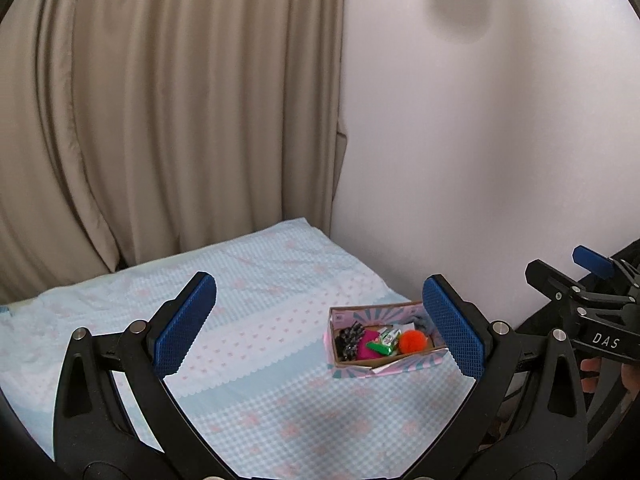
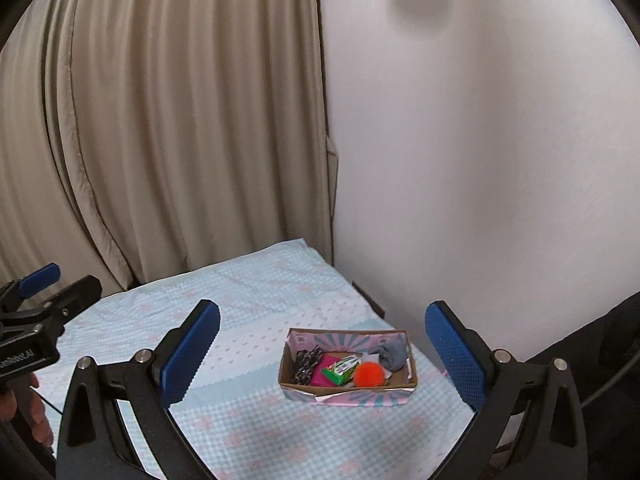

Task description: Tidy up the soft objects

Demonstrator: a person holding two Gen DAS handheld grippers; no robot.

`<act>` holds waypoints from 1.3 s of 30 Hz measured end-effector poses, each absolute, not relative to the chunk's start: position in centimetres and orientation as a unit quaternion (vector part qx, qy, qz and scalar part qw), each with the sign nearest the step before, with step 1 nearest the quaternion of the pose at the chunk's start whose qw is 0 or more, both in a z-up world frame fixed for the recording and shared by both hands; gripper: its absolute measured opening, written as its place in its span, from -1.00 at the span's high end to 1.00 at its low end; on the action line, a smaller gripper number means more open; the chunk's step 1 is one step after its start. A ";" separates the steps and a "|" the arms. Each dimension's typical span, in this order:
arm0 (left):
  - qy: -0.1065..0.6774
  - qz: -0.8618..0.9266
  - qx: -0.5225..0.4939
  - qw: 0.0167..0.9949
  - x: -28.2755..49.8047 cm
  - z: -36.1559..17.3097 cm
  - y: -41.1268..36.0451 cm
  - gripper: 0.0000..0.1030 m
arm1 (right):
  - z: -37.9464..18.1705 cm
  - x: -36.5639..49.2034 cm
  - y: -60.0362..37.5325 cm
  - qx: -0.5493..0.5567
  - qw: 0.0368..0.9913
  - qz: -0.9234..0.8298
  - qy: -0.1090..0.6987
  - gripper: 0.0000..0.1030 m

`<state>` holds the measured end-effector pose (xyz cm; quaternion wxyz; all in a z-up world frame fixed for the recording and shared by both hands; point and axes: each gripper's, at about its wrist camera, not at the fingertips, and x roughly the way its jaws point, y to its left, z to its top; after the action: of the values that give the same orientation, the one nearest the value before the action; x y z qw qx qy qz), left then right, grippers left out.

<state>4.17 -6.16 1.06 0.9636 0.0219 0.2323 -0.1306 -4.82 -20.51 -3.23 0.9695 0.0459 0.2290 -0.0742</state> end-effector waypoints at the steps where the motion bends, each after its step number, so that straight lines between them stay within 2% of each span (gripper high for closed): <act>1: 0.231 -0.131 0.024 0.964 4.0 1.1 -6.0 -1.00 | -3.1 -5.0 -20.3 0.045 0.970 -0.077 0.226 -0.99; 39: 0.207 -0.118 0.031 0.971 3.1 0.7 -6.3 -1.00 | -2.4 -5.4 -20.2 0.050 0.973 -0.100 0.201 -0.99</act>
<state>3.10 -6.33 0.71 0.9708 0.0308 0.2066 -0.1181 -5.39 -20.22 -2.37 0.9733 0.0498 0.2006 -0.1001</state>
